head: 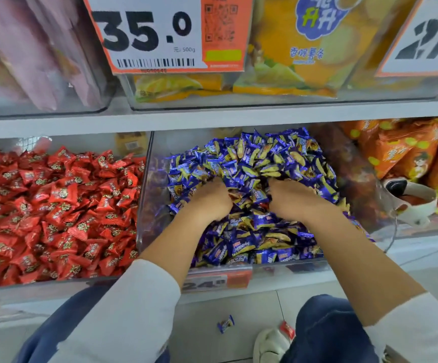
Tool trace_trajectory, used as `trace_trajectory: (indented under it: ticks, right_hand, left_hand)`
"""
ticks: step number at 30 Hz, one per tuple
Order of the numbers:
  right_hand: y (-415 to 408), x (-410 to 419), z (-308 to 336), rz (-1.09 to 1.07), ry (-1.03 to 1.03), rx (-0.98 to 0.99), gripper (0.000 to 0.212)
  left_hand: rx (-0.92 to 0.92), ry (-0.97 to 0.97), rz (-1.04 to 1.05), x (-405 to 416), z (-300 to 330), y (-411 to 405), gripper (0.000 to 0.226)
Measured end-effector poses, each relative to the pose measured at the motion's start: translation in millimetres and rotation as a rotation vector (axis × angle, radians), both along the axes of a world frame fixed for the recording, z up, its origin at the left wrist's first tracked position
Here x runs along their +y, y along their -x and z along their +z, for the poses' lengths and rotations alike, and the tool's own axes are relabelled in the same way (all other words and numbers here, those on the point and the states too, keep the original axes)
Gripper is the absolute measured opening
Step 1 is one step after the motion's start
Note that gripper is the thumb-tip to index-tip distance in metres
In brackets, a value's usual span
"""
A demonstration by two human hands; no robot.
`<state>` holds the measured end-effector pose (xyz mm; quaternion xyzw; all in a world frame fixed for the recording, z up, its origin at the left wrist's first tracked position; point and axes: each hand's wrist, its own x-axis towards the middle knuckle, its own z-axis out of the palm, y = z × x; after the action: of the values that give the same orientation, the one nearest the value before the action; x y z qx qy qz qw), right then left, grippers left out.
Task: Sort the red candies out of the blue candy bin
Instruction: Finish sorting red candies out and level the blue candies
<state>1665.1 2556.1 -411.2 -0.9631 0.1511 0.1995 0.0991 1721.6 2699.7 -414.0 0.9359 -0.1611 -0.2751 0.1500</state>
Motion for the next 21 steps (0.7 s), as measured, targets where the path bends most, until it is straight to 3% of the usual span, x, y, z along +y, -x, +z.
trace_trajectory:
  ticks: [3, 7, 12, 15, 18, 21]
  right_hand:
    - [-10, 8, -1, -0.005, -0.116, 0.095, 0.04]
    - [-10, 16, 5, -0.075, -0.416, 0.074, 0.006]
    - [10, 9, 23, -0.198, -0.862, -0.085, 0.037]
    - [26, -5, 43, -0.132, -0.842, -0.155, 0.069]
    - [39, -17, 55, -0.112, -0.774, -0.181, 0.072]
    - [47, -31, 54, -0.175, -0.598, -0.264, 0.062]
  left_hand:
    - [0.137, 0.182, 0.069, -3, 2, 0, 0.064]
    - [0.247, 0.351, 0.143, 0, 1, -2, 0.067]
    - [0.174, 0.466, 0.06, 5, 22, 3, 0.06]
    - [0.064, 0.484, -0.127, 23, 51, 9, 0.07]
    - [0.027, 0.396, -0.258, 43, 69, 15, 0.09]
    - [-0.036, 0.332, -0.189, 59, 72, 10, 0.084]
